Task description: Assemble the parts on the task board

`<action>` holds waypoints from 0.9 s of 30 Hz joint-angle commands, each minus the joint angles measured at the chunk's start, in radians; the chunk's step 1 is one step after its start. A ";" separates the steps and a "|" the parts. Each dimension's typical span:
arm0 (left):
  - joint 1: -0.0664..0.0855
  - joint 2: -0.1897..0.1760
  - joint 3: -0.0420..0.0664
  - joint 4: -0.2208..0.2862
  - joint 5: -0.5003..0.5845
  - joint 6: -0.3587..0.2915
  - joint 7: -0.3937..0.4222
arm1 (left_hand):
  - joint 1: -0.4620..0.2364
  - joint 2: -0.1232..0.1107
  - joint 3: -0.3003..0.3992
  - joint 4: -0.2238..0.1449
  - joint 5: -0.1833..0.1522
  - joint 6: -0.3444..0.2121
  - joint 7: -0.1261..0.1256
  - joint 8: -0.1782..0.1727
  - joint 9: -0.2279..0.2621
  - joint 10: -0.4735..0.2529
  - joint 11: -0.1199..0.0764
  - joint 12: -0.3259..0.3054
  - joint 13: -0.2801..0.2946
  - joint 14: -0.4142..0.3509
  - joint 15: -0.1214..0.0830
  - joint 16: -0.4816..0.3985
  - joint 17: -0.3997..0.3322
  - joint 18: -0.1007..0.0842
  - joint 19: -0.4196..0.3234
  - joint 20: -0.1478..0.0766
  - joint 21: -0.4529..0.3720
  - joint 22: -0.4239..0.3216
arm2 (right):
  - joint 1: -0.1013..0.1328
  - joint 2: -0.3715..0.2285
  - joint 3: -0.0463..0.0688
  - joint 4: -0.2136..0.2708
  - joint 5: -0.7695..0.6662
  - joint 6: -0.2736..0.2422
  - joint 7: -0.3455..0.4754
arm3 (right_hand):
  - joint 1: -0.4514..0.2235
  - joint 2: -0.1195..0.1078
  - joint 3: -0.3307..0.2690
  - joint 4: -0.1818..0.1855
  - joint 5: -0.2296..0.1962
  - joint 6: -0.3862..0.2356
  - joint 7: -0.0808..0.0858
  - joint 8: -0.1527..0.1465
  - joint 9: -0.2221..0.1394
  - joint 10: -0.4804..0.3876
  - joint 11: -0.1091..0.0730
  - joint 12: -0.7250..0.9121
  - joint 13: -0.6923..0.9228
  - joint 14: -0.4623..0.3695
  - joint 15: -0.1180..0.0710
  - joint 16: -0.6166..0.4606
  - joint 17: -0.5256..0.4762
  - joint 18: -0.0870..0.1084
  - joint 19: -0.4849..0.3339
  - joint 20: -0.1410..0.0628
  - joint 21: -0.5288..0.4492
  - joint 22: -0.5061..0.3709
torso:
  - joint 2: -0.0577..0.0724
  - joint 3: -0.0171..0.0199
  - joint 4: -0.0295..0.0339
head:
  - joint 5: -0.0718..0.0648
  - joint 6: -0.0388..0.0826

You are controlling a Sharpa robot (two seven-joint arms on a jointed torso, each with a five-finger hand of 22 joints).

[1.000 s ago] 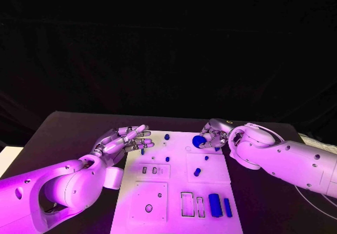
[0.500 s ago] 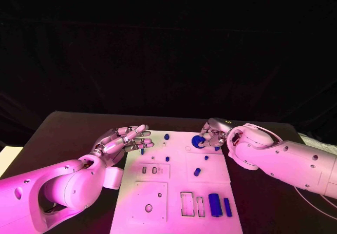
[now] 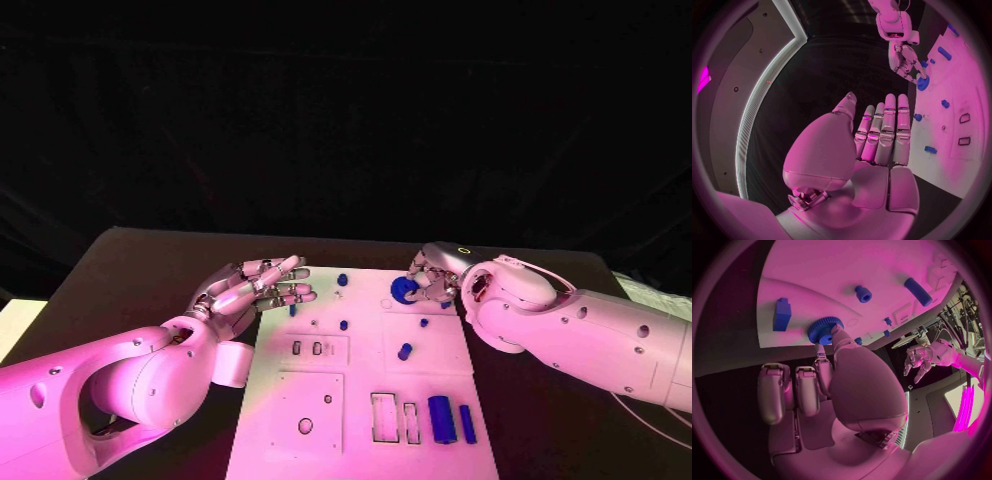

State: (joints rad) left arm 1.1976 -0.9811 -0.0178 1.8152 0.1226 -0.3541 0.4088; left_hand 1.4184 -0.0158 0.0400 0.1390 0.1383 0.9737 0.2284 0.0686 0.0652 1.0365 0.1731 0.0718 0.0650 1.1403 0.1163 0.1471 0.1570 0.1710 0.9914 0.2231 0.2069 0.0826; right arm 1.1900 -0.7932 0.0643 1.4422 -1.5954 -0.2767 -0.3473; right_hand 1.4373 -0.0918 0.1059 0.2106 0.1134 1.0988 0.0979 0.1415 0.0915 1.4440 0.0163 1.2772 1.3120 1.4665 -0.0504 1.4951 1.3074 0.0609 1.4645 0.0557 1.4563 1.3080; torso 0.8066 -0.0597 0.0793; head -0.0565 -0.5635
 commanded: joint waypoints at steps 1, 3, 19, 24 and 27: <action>0.001 0.002 0.001 0.002 0.001 0.022 0.002 | 0.009 0.000 0.000 -0.008 -0.007 -0.001 0.003 -0.004 0.000 0.000 0.003 -0.004 0.001 -0.002 0.006 -0.005 0.002 0.012 0.002 0.008 -0.004 -0.002 | -0.005 0.002 -0.002 0.011 -0.044 -0.009 -0.016 | -0.009 -0.002 0.014 0.001 0.020 0.003 0.003 -0.001 0.001 0.006 -0.001 -0.001 0.013 0.080 -0.005 0.006 0.135 -0.012 0.011 -0.006 0.007 0.024 | 0.000 0.0002 0.0002 | 0.000 0.001; 0.001 0.002 0.001 0.002 0.001 0.023 0.002 | 0.010 -0.001 0.000 -0.009 -0.008 -0.001 0.003 -0.004 0.000 -0.001 0.003 -0.004 0.001 -0.002 0.006 -0.006 0.002 0.012 0.003 0.008 -0.004 -0.002 | -0.006 0.002 -0.002 0.025 -0.049 -0.042 -0.015 | -0.016 -0.003 0.025 0.004 0.047 0.006 0.002 -0.001 0.001 0.009 -0.002 0.004 0.020 0.081 -0.006 0.008 0.138 -0.013 0.014 -0.007 0.011 0.031 | 0.000 0.0002 0.0002 | 0.000 0.001; 0.001 0.005 0.001 0.000 0.001 0.026 -0.001 | 0.010 -0.001 0.000 -0.009 -0.008 -0.001 0.003 -0.004 0.000 -0.001 0.003 -0.004 0.001 -0.002 0.006 -0.006 0.002 0.012 0.003 0.008 -0.004 -0.002 | -0.004 0.049 -0.002 0.113 -0.123 -0.123 -0.036 | -0.026 0.009 0.071 0.004 0.104 0.015 -0.003 0.000 0.000 0.012 -0.007 0.003 0.027 0.082 -0.010 0.012 0.144 -0.014 0.016 -0.010 0.014 0.036 | 0.000 -0.0007 0.0020 | 0.005 0.003; 0.001 0.006 0.001 0.001 0.001 0.027 -0.001 | 0.010 -0.001 0.000 -0.009 -0.008 -0.001 0.003 -0.004 0.000 -0.001 0.003 -0.004 0.001 -0.002 0.006 -0.006 0.002 0.012 0.003 0.008 -0.004 -0.002 | -0.003 0.089 -0.002 0.101 -0.137 -0.114 -0.034 | -0.027 0.010 0.074 0.003 0.106 0.016 -0.003 -0.001 0.000 0.012 -0.007 0.003 0.028 0.082 -0.010 0.012 0.146 -0.014 0.016 -0.010 0.014 0.036 | -0.001 -0.0018 0.0019 | 0.008 0.003; 0.001 0.006 0.001 0.002 0.001 0.027 -0.001 | 0.010 -0.001 0.000 -0.009 -0.008 -0.001 0.003 -0.004 0.000 -0.001 0.003 -0.004 0.001 -0.002 0.006 -0.006 0.002 0.012 0.003 0.008 -0.004 -0.002 | -0.003 0.114 -0.003 0.086 -0.145 -0.109 -0.033 | -0.027 0.010 0.075 0.003 0.106 0.016 -0.003 -0.001 0.000 0.012 -0.007 0.003 0.027 0.082 -0.010 0.012 0.146 -0.014 0.016 -0.010 0.014 0.036 | 0.000 -0.0019 0.0025 | 0.009 0.003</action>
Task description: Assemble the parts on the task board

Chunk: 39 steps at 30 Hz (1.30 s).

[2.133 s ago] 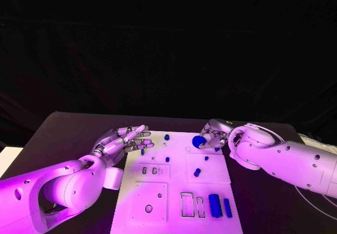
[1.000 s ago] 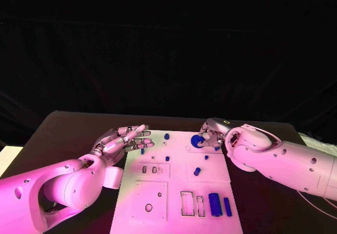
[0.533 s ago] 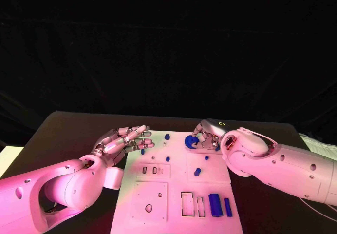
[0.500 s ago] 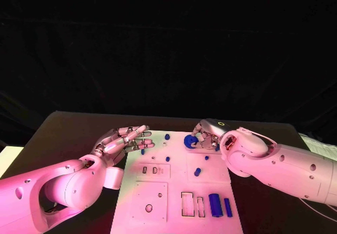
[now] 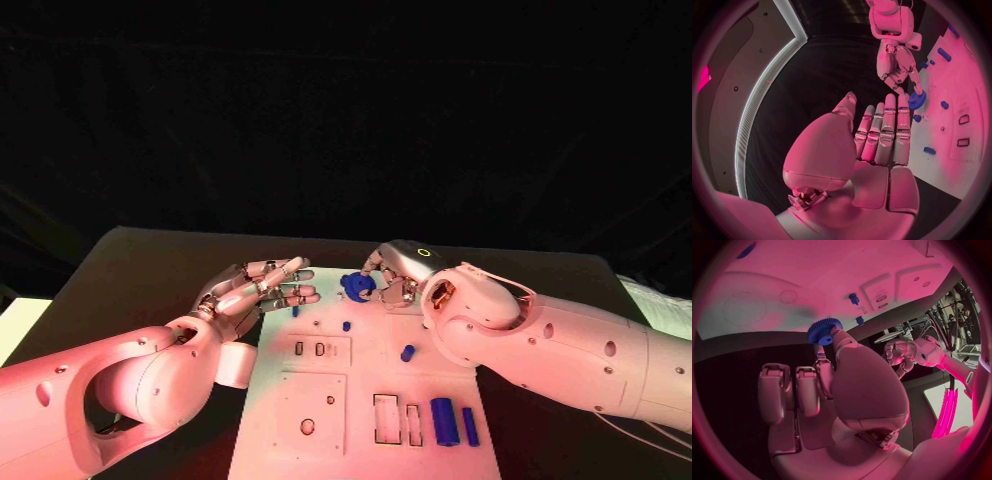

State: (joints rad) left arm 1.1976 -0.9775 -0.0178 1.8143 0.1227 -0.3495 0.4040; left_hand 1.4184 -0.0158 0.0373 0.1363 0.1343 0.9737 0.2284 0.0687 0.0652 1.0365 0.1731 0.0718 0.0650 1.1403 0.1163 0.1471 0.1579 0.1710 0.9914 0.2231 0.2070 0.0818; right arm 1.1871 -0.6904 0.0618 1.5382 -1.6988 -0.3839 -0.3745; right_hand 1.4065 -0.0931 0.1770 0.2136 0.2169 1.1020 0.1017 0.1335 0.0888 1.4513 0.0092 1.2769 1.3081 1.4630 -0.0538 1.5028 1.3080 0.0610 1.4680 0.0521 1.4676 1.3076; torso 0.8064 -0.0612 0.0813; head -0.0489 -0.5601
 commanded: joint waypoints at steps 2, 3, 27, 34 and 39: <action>0.001 0.003 0.001 0.003 0.001 0.023 0.004 | 0.010 -0.001 0.002 -0.006 -0.004 -0.001 0.003 -0.004 0.000 -0.001 0.003 -0.004 0.001 -0.002 0.006 -0.006 0.001 0.012 0.003 0.008 -0.004 -0.001 | 0.000 0.028 -0.001 -0.024 -0.045 0.002 -0.005 | 0.004 0.012 0.004 0.000 0.003 0.012 -0.007 0.007 0.003 0.005 0.000 0.002 0.031 0.086 -0.007 0.005 0.146 -0.014 0.013 -0.007 0.002 0.037 | 0.001 0.0000 0.0012 | 0.003 -0.001; 0.001 0.003 0.001 0.003 0.001 0.023 0.004 | 0.010 -0.001 0.002 -0.006 -0.004 -0.001 0.003 -0.004 0.000 -0.001 0.003 -0.004 0.001 -0.002 0.006 -0.006 0.001 0.012 0.003 0.008 -0.004 -0.001 | 0.000 0.037 -0.001 -0.032 -0.046 0.003 -0.005 | 0.004 0.012 0.005 0.000 0.002 0.012 -0.007 0.007 0.003 0.004 0.000 0.001 0.030 0.086 -0.007 0.005 0.145 -0.014 0.013 -0.007 0.003 0.037 | 0.001 0.0008 0.0006 | 0.004 -0.001; 0.002 0.002 0.001 0.004 0.001 0.022 0.004 | 0.010 -0.001 0.002 -0.006 -0.004 -0.001 0.003 -0.004 0.000 -0.001 0.003 -0.004 0.001 -0.002 0.006 -0.006 0.001 0.012 0.003 0.008 -0.004 -0.001 | -0.005 0.140 -0.019 -0.131 -0.047 0.052 0.017 | -0.026 -0.011 0.015 0.000 -0.039 -0.042 0.013 -0.027 -0.012 -0.015 0.015 -0.042 0.004 0.086 0.003 0.006 0.149 -0.014 0.011 -0.002 0.000 0.034 | 0.001 0.0016 -0.0023 | 0.012 -0.009; 0.002 0.001 0.001 0.006 0.001 0.021 0.003 | 0.010 -0.001 0.002 -0.006 -0.004 -0.001 0.003 -0.004 0.000 -0.001 0.003 -0.004 0.001 -0.002 0.006 -0.006 0.001 0.012 0.003 0.008 -0.004 -0.001 | -0.005 0.142 -0.019 -0.138 -0.033 0.038 0.021 | -0.061 -0.055 0.013 0.017 -0.119 -0.176 0.049 -0.074 -0.026 -0.034 0.049 -0.080 -0.018 0.087 0.033 0.011 0.156 -0.014 0.009 0.026 -0.001 0.033 | 0.000 0.0023 -0.0023 | 0.011 -0.009; 0.002 0.000 0.001 0.006 0.001 0.021 0.003 | 0.010 -0.001 0.002 -0.006 -0.004 -0.001 0.003 -0.004 0.000 -0.001 0.003 -0.004 0.001 -0.002 0.006 -0.006 0.001 0.012 0.003 0.008 -0.004 -0.001 | -0.004 0.140 -0.020 -0.137 -0.026 0.030 0.025 | -0.079 -0.078 0.006 0.049 -0.110 -0.184 0.053 -0.070 -0.022 -0.039 0.053 -0.092 -0.025 0.087 0.039 0.012 0.158 -0.013 0.008 0.034 -0.001 0.032 | 0.001 0.0023 -0.0017 | 0.010 -0.009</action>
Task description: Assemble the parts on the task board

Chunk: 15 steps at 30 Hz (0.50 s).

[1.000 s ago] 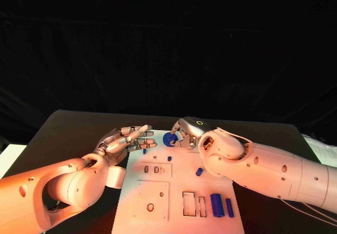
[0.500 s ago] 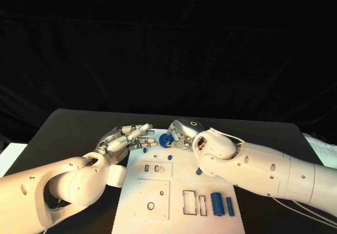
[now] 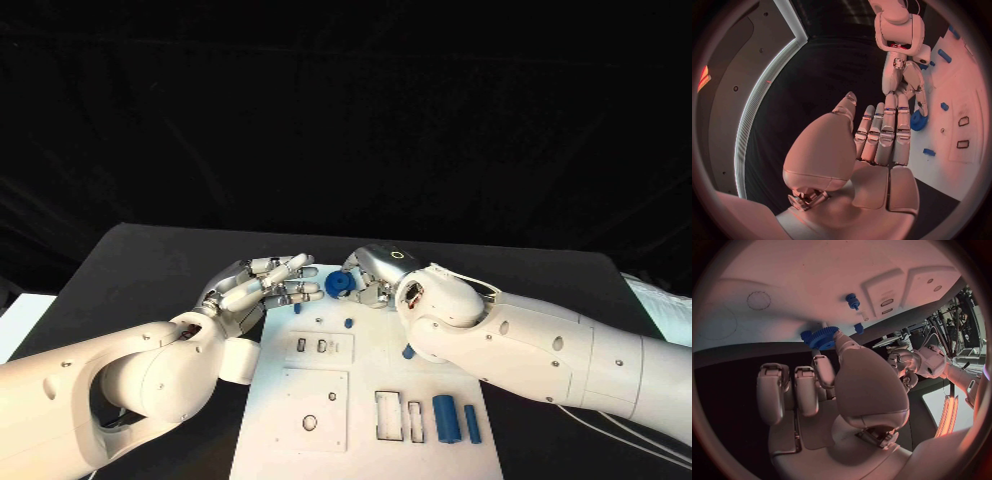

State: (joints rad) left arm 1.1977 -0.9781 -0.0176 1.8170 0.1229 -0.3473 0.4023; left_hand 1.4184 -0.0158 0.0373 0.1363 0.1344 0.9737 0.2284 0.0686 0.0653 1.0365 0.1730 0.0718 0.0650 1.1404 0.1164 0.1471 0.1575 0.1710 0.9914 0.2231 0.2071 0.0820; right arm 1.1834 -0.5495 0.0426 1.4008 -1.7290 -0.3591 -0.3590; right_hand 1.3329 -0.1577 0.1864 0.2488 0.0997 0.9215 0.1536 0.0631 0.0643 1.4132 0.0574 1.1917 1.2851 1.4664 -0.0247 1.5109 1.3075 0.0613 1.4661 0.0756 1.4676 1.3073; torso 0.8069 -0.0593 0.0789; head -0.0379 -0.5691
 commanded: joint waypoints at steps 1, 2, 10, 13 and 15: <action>0.002 0.000 0.001 0.003 0.001 0.019 0.005 | 0.010 -0.001 0.002 -0.006 -0.004 -0.001 0.003 -0.004 0.000 -0.001 0.003 -0.004 0.001 -0.002 0.006 -0.006 0.001 0.012 0.003 0.008 -0.004 -0.001 | -0.001 -0.001 -0.001 0.000 0.005 0.003 0.010 | -0.008 -0.016 -0.005 0.019 0.010 -0.003 0.001 0.000 0.003 -0.001 0.005 -0.007 -0.002 0.083 0.010 0.004 0.159 -0.013 0.009 0.011 -0.001 0.032 | 0.000 0.0007 0.0003 | 0.000 -0.001; 0.002 0.000 0.001 0.003 0.001 0.019 0.005 | 0.010 -0.001 0.002 -0.006 -0.004 -0.001 0.003 -0.004 0.000 -0.001 0.003 -0.004 0.001 -0.002 0.006 -0.006 0.001 0.012 0.003 0.008 -0.004 -0.001 | -0.001 -0.002 -0.001 0.000 0.006 0.002 0.011 | -0.009 -0.017 -0.006 0.024 0.013 -0.003 0.001 0.001 0.003 -0.001 0.006 -0.007 -0.001 0.083 0.010 0.004 0.160 -0.013 0.009 0.011 -0.001 0.033 | 0.001 0.0007 0.0001 | 0.000 -0.001; 0.002 -0.001 0.001 0.003 0.001 0.019 0.005 | 0.010 -0.001 0.002 -0.006 -0.004 -0.001 0.003 -0.004 0.000 -0.001 0.003 -0.004 0.001 -0.002 0.006 -0.006 0.001 0.012 0.003 0.008 -0.004 -0.001 | -0.001 -0.006 -0.001 0.005 0.016 -0.006 0.021 | -0.013 -0.010 -0.007 0.037 0.027 0.023 -0.005 0.010 0.009 0.003 0.001 0.001 0.006 0.084 0.008 0.007 0.164 -0.014 0.011 0.011 0.002 0.037 | 0.000 0.0006 0.0004 | -0.001 -0.002; 0.002 -0.001 0.001 0.003 0.001 0.019 0.005 | 0.010 -0.001 0.002 -0.006 -0.004 -0.001 0.003 -0.004 0.000 -0.001 0.003 -0.004 0.001 -0.002 0.006 -0.006 0.001 0.012 0.003 0.008 -0.004 -0.001 | -0.001 -0.008 -0.001 0.008 0.020 -0.008 0.025 | -0.013 -0.005 -0.005 0.037 0.028 0.035 -0.008 0.013 0.010 0.008 -0.001 0.009 0.013 0.085 0.006 0.009 0.167 -0.015 0.013 0.010 0.003 0.041 | 0.000 0.0009 -0.0001 | 0.000 -0.002; 0.002 -0.001 0.001 0.003 0.001 0.019 0.005 | 0.010 -0.001 0.002 -0.006 -0.004 -0.001 0.003 -0.004 0.000 -0.001 0.003 -0.004 0.001 -0.002 0.006 -0.006 0.001 0.012 0.003 0.008 -0.004 -0.001 | -0.001 -0.009 -0.001 0.009 0.022 -0.009 0.027 | -0.013 -0.001 -0.004 0.036 0.029 0.045 -0.010 0.016 0.012 0.010 -0.003 0.014 0.016 0.085 0.004 0.009 0.168 -0.015 0.013 0.009 0.004 0.043 | 0.000 0.0005 0.0001 | -0.001 -0.002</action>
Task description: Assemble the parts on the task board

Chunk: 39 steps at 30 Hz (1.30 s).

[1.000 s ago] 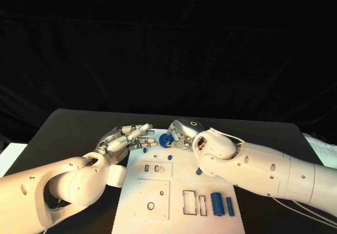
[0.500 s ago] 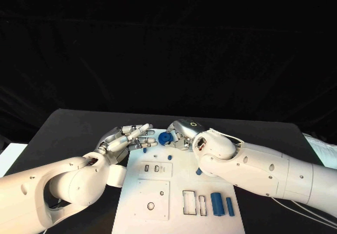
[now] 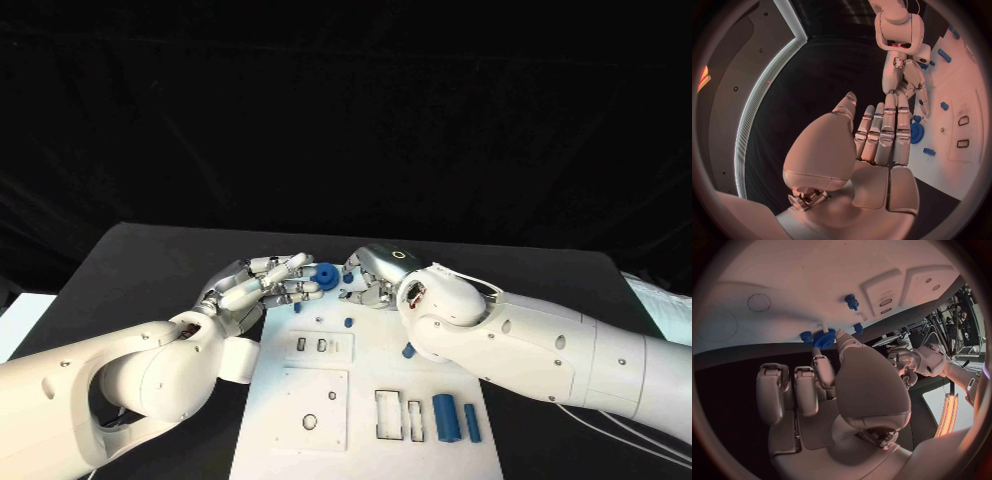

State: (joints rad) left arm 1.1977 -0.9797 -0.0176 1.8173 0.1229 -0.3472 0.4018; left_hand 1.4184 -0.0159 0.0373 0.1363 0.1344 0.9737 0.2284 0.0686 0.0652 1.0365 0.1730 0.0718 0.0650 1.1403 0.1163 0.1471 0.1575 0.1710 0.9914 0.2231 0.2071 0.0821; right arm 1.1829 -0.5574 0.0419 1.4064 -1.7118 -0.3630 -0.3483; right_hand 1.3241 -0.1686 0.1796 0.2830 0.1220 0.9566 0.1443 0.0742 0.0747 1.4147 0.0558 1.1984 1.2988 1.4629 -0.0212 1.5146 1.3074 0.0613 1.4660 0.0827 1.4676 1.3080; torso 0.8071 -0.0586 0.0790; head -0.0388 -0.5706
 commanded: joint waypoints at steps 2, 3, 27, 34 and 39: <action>0.002 0.001 0.001 0.003 0.001 0.019 0.005 | 0.010 -0.001 0.002 -0.006 -0.004 -0.001 0.003 -0.004 0.000 -0.001 0.003 -0.004 0.001 -0.002 0.006 -0.006 0.001 0.012 0.003 0.008 -0.004 -0.001 | -0.001 -0.002 0.000 0.005 0.007 -0.005 0.019 | -0.004 0.012 0.003 0.001 0.007 0.015 -0.003 0.006 0.002 0.011 -0.003 0.011 0.006 0.089 0.000 0.006 0.170 -0.016 0.014 0.000 0.005 0.044 | 0.000 -0.0002 0.0002 | 0.000 -0.001; 0.002 0.000 0.001 0.003 0.001 0.019 0.005 | 0.010 -0.001 0.002 -0.006 -0.004 -0.001 0.003 -0.004 0.000 -0.001 0.003 -0.004 0.001 -0.002 0.006 -0.006 0.001 0.012 0.003 0.008 -0.004 -0.001 | -0.001 -0.002 0.000 0.006 0.007 -0.005 0.019 | -0.004 0.013 0.003 0.001 0.007 0.016 -0.003 0.006 0.002 0.011 -0.003 0.011 0.006 0.089 0.000 0.007 0.170 -0.016 0.014 0.000 0.005 0.044 | 0.000 0.0000 0.0002 | 0.001 -0.001; 0.002 -0.002 0.001 -0.012 0.001 0.018 0.011 | 0.011 0.001 0.001 -0.011 -0.005 -0.002 0.004 -0.004 0.000 -0.002 0.003 -0.005 0.001 -0.002 0.006 -0.009 0.003 0.012 0.003 0.008 -0.006 -0.003 | 0.001 0.021 0.000 -0.030 0.107 -0.071 0.031 | 0.007 0.024 0.009 -0.016 0.036 0.026 -0.006 -0.002 -0.002 0.016 -0.007 0.022 0.017 0.090 -0.005 0.010 0.175 -0.016 0.016 -0.006 0.007 0.048 | 0.000 -0.0019 0.0022 | 0.000 0.002; 0.009 -0.005 0.001 -0.033 0.001 0.016 0.017 | 0.012 0.002 0.001 -0.012 -0.005 -0.002 0.003 -0.004 0.000 -0.001 0.003 -0.005 0.001 -0.002 0.006 -0.009 0.003 0.012 0.004 0.008 -0.006 -0.003 | 0.014 0.058 0.000 -0.083 0.171 -0.009 0.042 | 0.007 0.013 -0.001 -0.022 0.036 0.009 -0.001 -0.011 -0.006 0.016 -0.003 0.024 0.021 0.090 -0.002 0.010 0.176 -0.016 0.014 -0.004 0.007 0.046 | 0.000 -0.0025 0.0028 | -0.001 0.001; 0.016 -0.008 0.001 -0.051 0.001 0.013 0.021 | 0.013 0.002 0.001 -0.013 -0.005 -0.002 0.003 -0.004 0.000 -0.001 0.003 -0.004 0.001 -0.002 0.006 -0.010 0.003 0.012 0.004 0.008 -0.007 -0.003 | 0.022 0.090 0.000 -0.116 0.179 0.034 0.047 | 0.010 0.005 -0.011 -0.028 0.034 0.002 0.001 -0.012 -0.007 0.022 -0.001 0.043 0.035 0.091 0.000 0.012 0.180 -0.017 0.015 -0.002 0.008 0.049 | 0.000 -0.0023 0.0015 | -0.001 0.000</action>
State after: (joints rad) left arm 1.2111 -0.9881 -0.0176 1.7689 0.1230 -0.3474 0.4054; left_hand 1.4223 -0.0120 0.0386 0.1295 0.1345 0.9737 0.2284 0.0686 0.0652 1.0365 0.1730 0.0719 0.0650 1.1403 0.1163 0.1421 0.1593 0.1709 0.9950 0.2266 0.2071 0.0805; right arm 1.2038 -0.4746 0.0419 1.2983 -1.5609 -0.3878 -0.3170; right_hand 1.3351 -0.1532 0.1727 0.2562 0.1532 0.9649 0.1453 0.0688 0.0691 1.4336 0.0524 1.2368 1.3078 1.4630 -0.0213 1.5222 1.3078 0.0612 1.4660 0.0826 1.4716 1.3076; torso 0.8067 -0.0611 0.0814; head -0.0397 -0.5700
